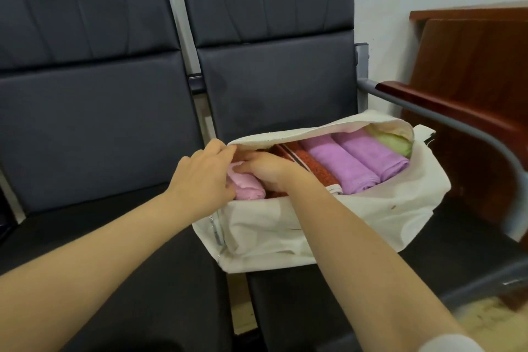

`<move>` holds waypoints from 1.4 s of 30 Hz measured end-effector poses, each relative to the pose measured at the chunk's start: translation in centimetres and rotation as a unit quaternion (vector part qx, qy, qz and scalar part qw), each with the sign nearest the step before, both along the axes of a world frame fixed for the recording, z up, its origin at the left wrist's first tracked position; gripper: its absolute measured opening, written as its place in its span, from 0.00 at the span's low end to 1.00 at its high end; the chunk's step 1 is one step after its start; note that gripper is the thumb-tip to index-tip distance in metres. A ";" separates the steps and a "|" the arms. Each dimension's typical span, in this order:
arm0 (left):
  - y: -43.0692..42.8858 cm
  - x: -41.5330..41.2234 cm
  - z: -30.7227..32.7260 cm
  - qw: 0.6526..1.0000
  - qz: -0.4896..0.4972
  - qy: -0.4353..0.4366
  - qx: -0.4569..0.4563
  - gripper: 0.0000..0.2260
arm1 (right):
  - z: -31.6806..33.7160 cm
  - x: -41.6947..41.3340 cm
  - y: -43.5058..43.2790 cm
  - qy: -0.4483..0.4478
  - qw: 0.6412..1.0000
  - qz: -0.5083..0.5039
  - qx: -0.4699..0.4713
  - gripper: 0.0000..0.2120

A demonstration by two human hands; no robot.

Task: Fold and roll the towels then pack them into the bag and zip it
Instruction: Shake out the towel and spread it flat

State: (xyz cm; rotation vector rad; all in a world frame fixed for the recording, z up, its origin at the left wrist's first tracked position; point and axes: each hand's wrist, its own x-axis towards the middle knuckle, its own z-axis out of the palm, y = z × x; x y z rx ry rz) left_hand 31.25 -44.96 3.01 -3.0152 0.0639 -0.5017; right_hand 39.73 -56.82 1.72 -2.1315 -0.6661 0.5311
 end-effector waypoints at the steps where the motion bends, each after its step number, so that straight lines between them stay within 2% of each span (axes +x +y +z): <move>1: 0.0 0.0 0.0 1.000 -0.002 0.001 0.006 0.23 | -0.1 0.1 0.2 -0.042 0.998 0.019 -0.038 0.19; 5: 0.0 -0.3 -0.1 0.999 -0.002 -0.005 0.036 0.26 | -0.4 -0.4 2.0 -0.213 0.959 0.046 -0.182 0.18; 8: -0.1 -0.5 -0.2 0.999 0.006 -0.011 0.052 0.22 | -1.7 -0.5 2.8 -0.309 0.908 0.041 -0.279 0.28; 10: -0.4 -0.6 -0.4 0.998 0.009 -0.013 0.068 0.19 | -2.4 -0.3 3.0 -0.345 0.888 0.023 -0.302 0.31; 14: -0.5 -0.7 -0.7 0.998 0.004 -0.014 0.068 0.19 | -2.5 -1.1 2.9 -0.253 0.905 0.091 -0.329 0.33; 18: -0.2 -1.5 -0.6 1.000 -0.006 -0.013 0.028 0.21 | 1.1 -3.7 2.0 -0.230 0.920 0.095 -0.301 0.23; 20: 0.4 -2.4 0.1 1.000 -0.012 -0.021 -0.002 0.18 | 3.0 -4.9 1.7 -0.238 0.907 0.100 -0.333 0.18; 22: 1.1 -3.7 1.1 0.999 -0.013 -0.028 0.014 0.14 | 4.5 -6.4 2.3 -0.249 0.899 0.086 -0.351 0.13; 23: 1.6 -4.4 1.5 0.999 -0.010 -0.032 0.019 0.11 | 5.3 -7.4 3.0 -0.264 0.892 0.074 -0.360 0.11; 25: 3.2 -6.1 2.0 0.999 0.011 -0.035 -0.027 0.06 | 6.6 -9.8 4.8 -0.324 0.866 0.049 -0.377 0.06; 28: 6.8 -8.9 1.9 0.996 0.054 -0.046 -0.054 0.03 | 6.7 -12.6 8.7 -0.386 0.858 0.053 -0.334 0.04; 31: 12.0 -12.5 0.9 0.993 0.106 -0.037 -0.039 0.04 | 4.4 -14.6 14.0 -0.357 0.885 0.105 -0.279 0.07; 34: 17.7 -16.7 -1.4 0.985 0.167 -0.007 -0.033 0.07 | 2.1 -17.5 20.2 -0.334 0.897 0.170 -0.235 0.07; 38: 25.3 -22.6 -4.7 0.966 0.253 0.028 -0.041 0.11 | -1.1 -22.1 28.6 -0.318 0.891 0.249 -0.209 0.07; 42: 33.1 -27.9 -7.9 0.923 0.373 0.076 -0.054 0.14 | -4.4 -26.0 35.8 -0.294 0.882 0.303 -0.209 0.17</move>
